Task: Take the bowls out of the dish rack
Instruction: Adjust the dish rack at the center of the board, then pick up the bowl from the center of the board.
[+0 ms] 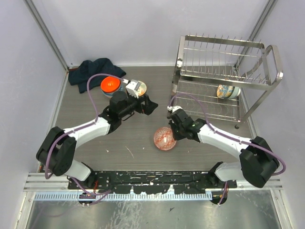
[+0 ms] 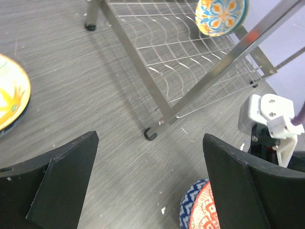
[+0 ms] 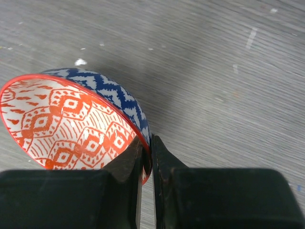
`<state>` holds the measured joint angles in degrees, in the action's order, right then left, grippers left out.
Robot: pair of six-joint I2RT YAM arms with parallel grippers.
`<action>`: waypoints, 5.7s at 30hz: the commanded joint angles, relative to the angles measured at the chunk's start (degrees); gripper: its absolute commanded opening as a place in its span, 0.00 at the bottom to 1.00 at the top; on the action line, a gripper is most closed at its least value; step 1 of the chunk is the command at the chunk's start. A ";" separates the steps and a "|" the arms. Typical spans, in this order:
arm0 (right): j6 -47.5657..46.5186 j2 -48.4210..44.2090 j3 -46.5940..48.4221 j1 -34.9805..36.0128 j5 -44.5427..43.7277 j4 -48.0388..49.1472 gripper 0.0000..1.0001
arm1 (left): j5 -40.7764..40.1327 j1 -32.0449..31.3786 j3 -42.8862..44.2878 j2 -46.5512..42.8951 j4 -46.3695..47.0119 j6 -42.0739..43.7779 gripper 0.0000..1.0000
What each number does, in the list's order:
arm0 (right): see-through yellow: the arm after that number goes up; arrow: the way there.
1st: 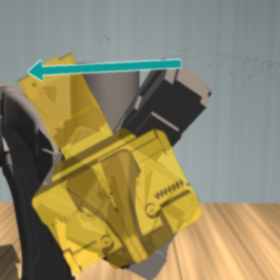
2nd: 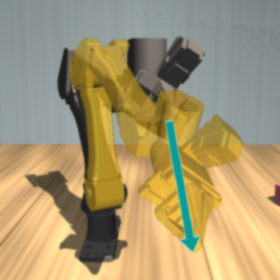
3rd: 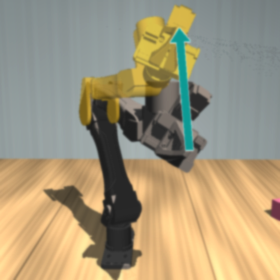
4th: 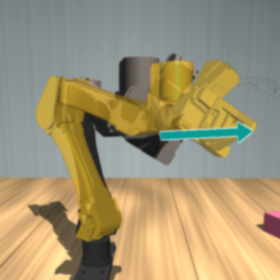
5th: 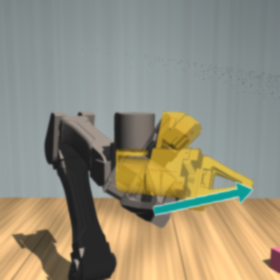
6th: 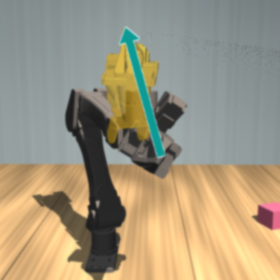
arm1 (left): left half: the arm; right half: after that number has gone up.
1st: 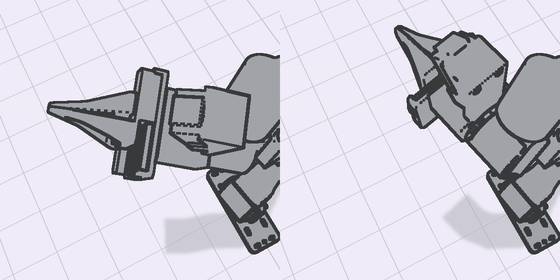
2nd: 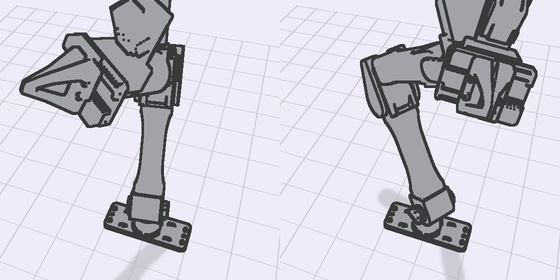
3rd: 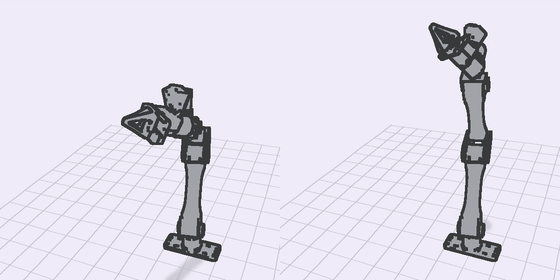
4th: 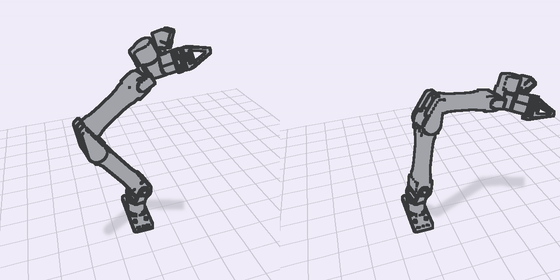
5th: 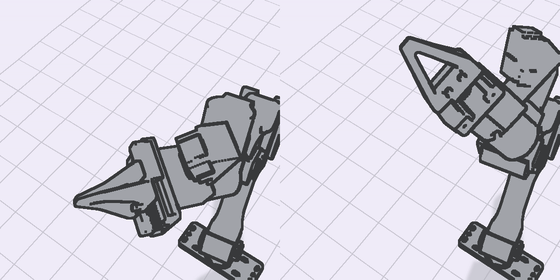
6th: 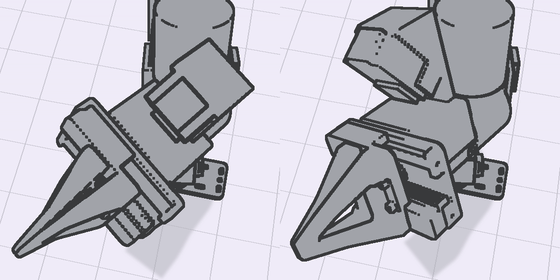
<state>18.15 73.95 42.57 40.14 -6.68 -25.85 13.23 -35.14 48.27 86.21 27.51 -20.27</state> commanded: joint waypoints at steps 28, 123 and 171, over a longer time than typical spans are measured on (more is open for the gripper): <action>-0.39 48.25 59.54 8.73 10.69 -0.62 0.01 | -43.71 0.29 -18.51 -53.64 -21.27 1.46 0.98; -13.42 23.94 43.67 15.29 -8.86 15.05 0.59 | -33.26 13.24 -17.90 -15.61 -10.57 -5.02 0.94; -16.94 -10.06 18.10 20.61 -22.43 26.19 0.59 | -30.87 15.26 -8.95 2.23 -10.89 -6.53 0.00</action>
<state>1.69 65.23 60.29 60.42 -28.03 -2.20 -17.10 -20.03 38.92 90.06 16.67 -27.35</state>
